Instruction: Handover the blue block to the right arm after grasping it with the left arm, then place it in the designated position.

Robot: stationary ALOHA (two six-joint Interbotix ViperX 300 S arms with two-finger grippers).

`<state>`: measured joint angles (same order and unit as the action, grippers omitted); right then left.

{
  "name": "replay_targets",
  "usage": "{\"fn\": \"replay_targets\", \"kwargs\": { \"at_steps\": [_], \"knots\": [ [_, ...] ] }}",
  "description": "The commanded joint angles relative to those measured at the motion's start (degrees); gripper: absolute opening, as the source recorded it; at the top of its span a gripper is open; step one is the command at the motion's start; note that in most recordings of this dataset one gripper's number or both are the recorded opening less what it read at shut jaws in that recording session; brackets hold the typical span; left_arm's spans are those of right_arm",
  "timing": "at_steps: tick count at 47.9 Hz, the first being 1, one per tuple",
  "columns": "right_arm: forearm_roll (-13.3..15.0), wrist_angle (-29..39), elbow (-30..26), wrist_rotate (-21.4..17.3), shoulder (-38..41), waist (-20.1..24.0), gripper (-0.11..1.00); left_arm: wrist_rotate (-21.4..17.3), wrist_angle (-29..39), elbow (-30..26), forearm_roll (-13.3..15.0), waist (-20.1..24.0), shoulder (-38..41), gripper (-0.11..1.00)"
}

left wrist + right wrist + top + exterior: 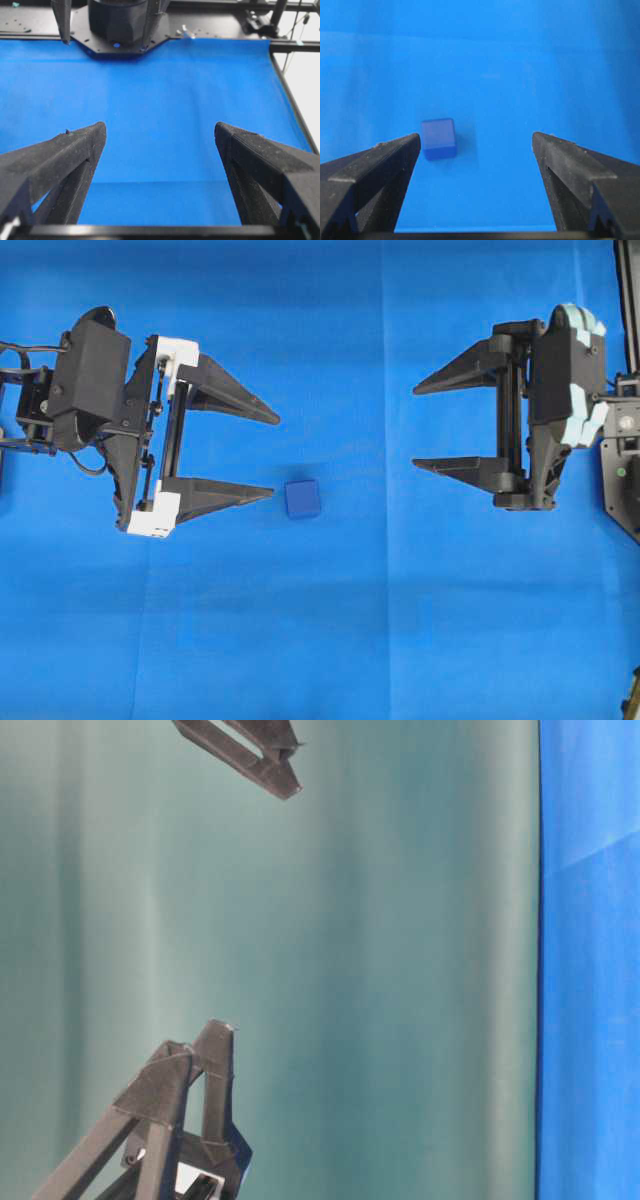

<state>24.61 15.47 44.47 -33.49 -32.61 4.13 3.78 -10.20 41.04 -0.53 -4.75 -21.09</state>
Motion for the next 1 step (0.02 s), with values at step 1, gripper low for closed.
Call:
{"fn": "replay_targets", "kwargs": {
  "at_steps": [1],
  "knots": [
    [0.0,-0.35,-0.7,0.0,-0.18,0.09,0.84,0.09,-0.62,-1.58,0.0,0.18,-0.79,0.93]
  ]
}}
